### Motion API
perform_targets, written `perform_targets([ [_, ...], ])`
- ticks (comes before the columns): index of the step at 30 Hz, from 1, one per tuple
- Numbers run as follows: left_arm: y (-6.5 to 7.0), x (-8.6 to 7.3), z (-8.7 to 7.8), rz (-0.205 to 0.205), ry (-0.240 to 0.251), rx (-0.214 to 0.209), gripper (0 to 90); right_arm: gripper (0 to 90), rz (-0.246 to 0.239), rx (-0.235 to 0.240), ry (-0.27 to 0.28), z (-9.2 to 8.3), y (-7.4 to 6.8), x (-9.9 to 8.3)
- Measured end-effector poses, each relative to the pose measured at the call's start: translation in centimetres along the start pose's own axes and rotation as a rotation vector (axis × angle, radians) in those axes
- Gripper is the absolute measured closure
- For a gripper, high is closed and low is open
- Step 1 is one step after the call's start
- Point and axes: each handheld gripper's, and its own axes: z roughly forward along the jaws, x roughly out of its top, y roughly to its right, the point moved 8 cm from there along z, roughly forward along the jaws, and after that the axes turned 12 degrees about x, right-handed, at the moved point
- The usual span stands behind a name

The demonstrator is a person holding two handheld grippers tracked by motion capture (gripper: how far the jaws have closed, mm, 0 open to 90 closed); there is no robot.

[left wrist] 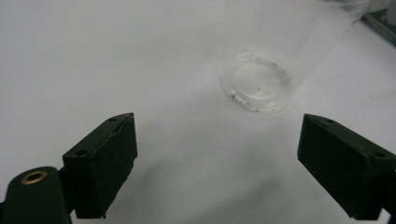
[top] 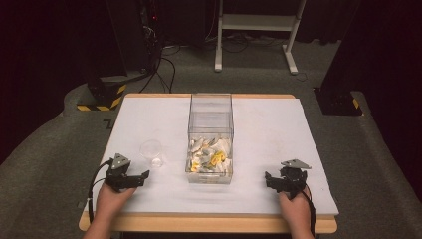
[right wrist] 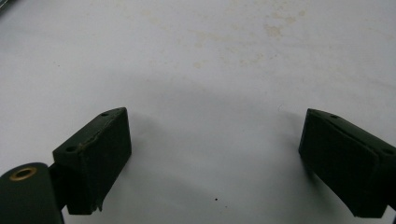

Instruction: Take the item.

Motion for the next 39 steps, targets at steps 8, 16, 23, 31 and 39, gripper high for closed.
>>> perform_targets([
  [8,0.1,1.0,-1.5,-0.02,0.077,-0.013,12.0,9.1,0.0,0.0,0.0,0.0,0.0,0.0],
  [16,0.4,1.4,-2.0,-0.015,0.114,-0.028,12.0,9.1,0.0,0.0,0.0,0.0,0.0,0.0],
  [23,0.8,1.8,-2.5,-0.006,0.139,-0.041,11.0,9.1,-0.001,-0.002,0.0,0.0,0.0,0.0],
  [31,0.9,2.1,-3.0,-0.011,0.169,-0.044,11.0,9.1,-0.001,-0.002,0.0,0.0,0.0,0.0],
  [39,0.8,2.3,-3.2,-0.015,0.185,-0.037,11.0,9.1,-0.001,-0.002,0.0,0.0,0.0,0.0],
])
